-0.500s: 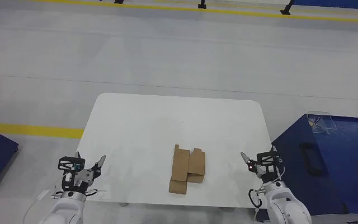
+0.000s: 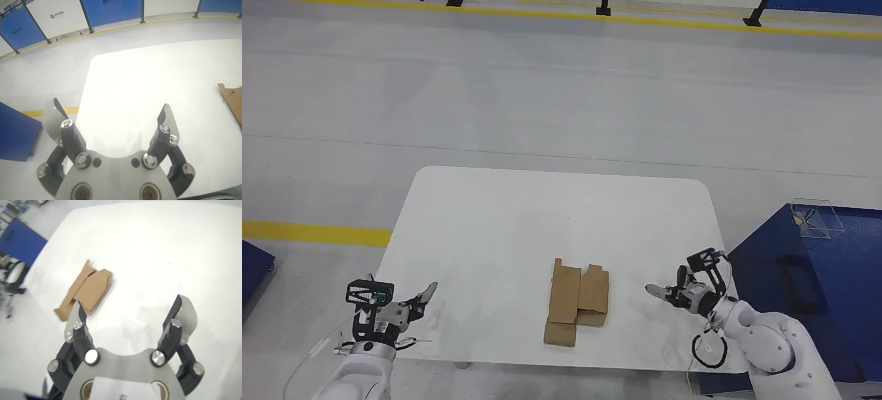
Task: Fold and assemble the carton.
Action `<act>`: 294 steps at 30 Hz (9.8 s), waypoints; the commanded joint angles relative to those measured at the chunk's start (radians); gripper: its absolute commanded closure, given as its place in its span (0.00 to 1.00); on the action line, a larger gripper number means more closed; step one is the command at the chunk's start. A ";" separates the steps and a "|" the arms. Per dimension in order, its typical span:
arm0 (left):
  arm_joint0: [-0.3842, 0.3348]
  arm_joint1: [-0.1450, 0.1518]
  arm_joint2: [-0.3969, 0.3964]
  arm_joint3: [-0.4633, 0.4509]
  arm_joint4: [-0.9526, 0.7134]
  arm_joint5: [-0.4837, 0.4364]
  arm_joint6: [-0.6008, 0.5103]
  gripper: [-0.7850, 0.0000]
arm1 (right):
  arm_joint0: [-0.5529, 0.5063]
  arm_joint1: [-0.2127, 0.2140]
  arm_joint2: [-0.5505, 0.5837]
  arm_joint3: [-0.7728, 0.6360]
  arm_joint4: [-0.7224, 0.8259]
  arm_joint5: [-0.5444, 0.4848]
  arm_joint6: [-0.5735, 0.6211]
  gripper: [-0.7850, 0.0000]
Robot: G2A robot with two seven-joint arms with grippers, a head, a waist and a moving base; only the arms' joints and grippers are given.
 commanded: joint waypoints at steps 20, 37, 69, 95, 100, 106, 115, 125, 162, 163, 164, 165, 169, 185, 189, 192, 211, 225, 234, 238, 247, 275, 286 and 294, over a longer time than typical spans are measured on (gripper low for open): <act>0.000 0.000 0.000 0.000 0.000 0.000 0.000 0.00 | 0.566 -0.004 -0.580 0.749 0.712 0.034 0.469 0.44; 0.000 0.000 0.000 0.000 0.000 0.000 0.000 0.00 | 0.737 -0.087 -0.876 1.011 0.763 -0.082 0.353 0.53; 0.000 0.000 0.000 0.000 0.000 0.000 0.000 0.00 | 0.831 -0.111 -0.973 0.996 1.066 -0.076 0.359 1.00; 0.000 0.000 0.000 0.000 0.000 0.000 0.000 0.00 | 0.664 -0.026 -0.848 0.645 1.097 -0.214 0.221 1.00; 0.000 0.000 0.000 0.000 0.000 0.000 0.000 0.00 | 0.519 0.068 -0.674 0.279 1.185 -0.143 0.291 1.00; 0.000 0.000 0.000 0.000 0.000 0.000 0.000 0.00 | 0.308 0.147 -0.412 -0.115 1.285 -0.041 0.393 1.00; 0.000 0.000 0.000 0.000 0.000 0.000 0.000 0.00 | 0.135 0.174 -0.244 -0.308 1.273 -0.051 0.384 1.00; 0.000 0.000 0.000 0.000 0.000 0.000 0.000 0.00 | 0.135 0.174 -0.244 -0.308 1.273 -0.051 0.384 1.00; 0.000 0.000 0.000 0.000 0.000 0.000 0.000 0.00 | 0.298 0.021 -0.773 0.019 2.840 1.179 0.410 1.00; 0.000 0.000 0.000 0.000 0.000 0.000 0.000 0.00 | 0.299 0.012 -0.793 0.011 2.911 1.225 0.364 1.00; 0.000 0.000 0.000 0.000 0.000 0.000 0.000 0.00 | 0.297 0.004 -0.811 0.004 2.979 1.272 0.317 1.00; 0.000 0.000 0.000 0.000 0.000 0.000 0.000 0.00 | 0.292 -0.004 -0.828 0.001 3.047 1.327 0.262 1.00; 0.000 0.000 0.000 0.000 0.000 0.000 0.000 0.00 | 0.285 -0.035 -0.864 0.034 3.274 1.520 0.069 1.00; 0.000 0.000 0.000 0.000 0.000 0.000 0.000 0.00 | 0.280 -0.082 -0.573 0.027 2.607 1.194 0.394 1.00; 0.000 0.000 0.000 0.000 0.000 0.000 0.000 0.00 | 0.297 -0.062 -0.424 0.057 2.390 1.018 0.571 1.00; 0.000 0.000 0.000 0.000 0.000 0.000 0.000 0.00 | 0.301 -0.051 -0.302 0.069 2.242 0.800 0.676 1.00; 0.000 0.000 0.000 0.000 0.000 0.000 0.000 0.00 | 0.059 -0.066 0.023 -0.304 1.138 -0.275 0.160 1.00; 0.000 0.000 0.000 0.000 0.000 0.000 0.000 0.00 | 0.049 -0.058 -0.027 -0.286 1.104 -0.324 0.111 1.00; 0.000 0.000 0.000 0.000 0.000 0.000 0.000 0.00 | 0.087 -0.057 0.287 -0.522 0.473 -0.435 -0.094 1.00; 0.000 0.000 0.000 0.000 0.000 0.000 0.000 0.00 | 0.107 -0.068 0.420 -0.644 0.163 -0.435 -0.260 1.00; 0.000 0.000 0.000 0.000 0.000 0.000 0.000 0.00 | 0.139 -0.054 0.587 -0.816 -0.673 -0.435 -0.845 1.00; 0.000 0.000 0.000 0.000 0.000 0.000 0.000 0.00 | -0.356 -0.033 0.422 -0.816 -1.756 0.432 -1.701 1.00; 0.000 0.000 0.000 0.000 0.000 0.000 0.000 0.00 | -0.174 0.005 0.586 -0.698 -0.846 -0.292 -1.516 1.00; 0.000 0.000 0.000 0.000 0.000 0.000 0.000 0.00 | -0.088 0.074 0.385 -0.536 -0.278 -0.435 -1.148 1.00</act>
